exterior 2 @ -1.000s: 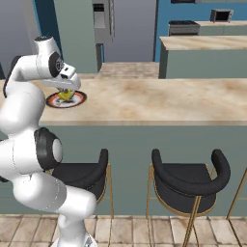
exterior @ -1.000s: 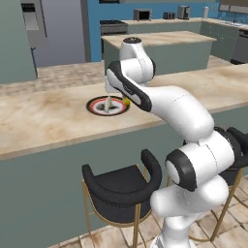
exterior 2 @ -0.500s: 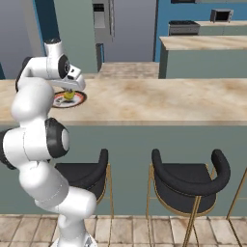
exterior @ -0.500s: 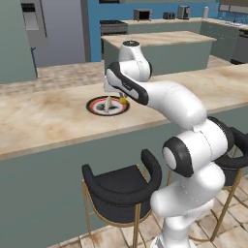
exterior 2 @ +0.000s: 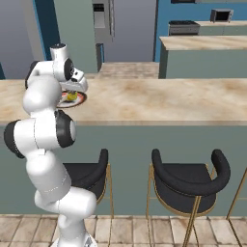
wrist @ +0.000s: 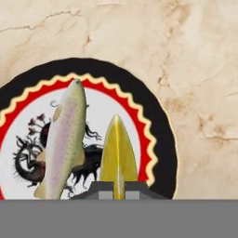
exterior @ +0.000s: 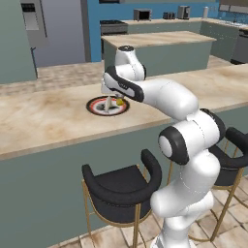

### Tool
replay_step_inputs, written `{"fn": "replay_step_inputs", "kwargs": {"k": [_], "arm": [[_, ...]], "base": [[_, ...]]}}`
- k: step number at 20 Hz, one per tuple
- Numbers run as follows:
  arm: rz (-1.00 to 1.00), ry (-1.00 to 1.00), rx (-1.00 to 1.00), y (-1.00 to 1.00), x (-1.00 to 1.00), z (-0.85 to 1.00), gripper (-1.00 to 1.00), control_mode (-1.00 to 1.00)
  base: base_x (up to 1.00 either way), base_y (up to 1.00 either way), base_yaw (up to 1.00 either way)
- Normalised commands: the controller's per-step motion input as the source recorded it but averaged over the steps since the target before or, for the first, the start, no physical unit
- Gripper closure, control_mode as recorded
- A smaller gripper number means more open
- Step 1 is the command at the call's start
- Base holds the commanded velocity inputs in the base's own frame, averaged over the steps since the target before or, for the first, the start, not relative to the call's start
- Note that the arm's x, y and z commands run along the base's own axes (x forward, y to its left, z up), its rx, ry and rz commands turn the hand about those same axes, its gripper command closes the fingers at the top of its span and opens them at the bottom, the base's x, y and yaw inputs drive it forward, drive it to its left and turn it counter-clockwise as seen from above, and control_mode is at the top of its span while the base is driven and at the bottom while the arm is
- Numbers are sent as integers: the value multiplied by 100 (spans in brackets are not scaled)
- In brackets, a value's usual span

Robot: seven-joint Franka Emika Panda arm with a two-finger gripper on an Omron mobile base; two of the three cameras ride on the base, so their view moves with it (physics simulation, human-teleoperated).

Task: Take the lemon wedge from the fridge and place it on the plate with fish on the dining counter.

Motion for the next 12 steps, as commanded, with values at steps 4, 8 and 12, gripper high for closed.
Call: {"fn": "replay_step_inputs", "kwargs": {"k": [4, 8, 12], "arm": [[0, 0, 0, 5, 28, -21, 100, -100], [0, 0, 0, 9, 27, -17, 100, -100], [0, 0, 0, 9, 28, -12, 100, -100]], "base": [[0, 0, 0], [0, 0, 0], [0, 0, 0]]}}
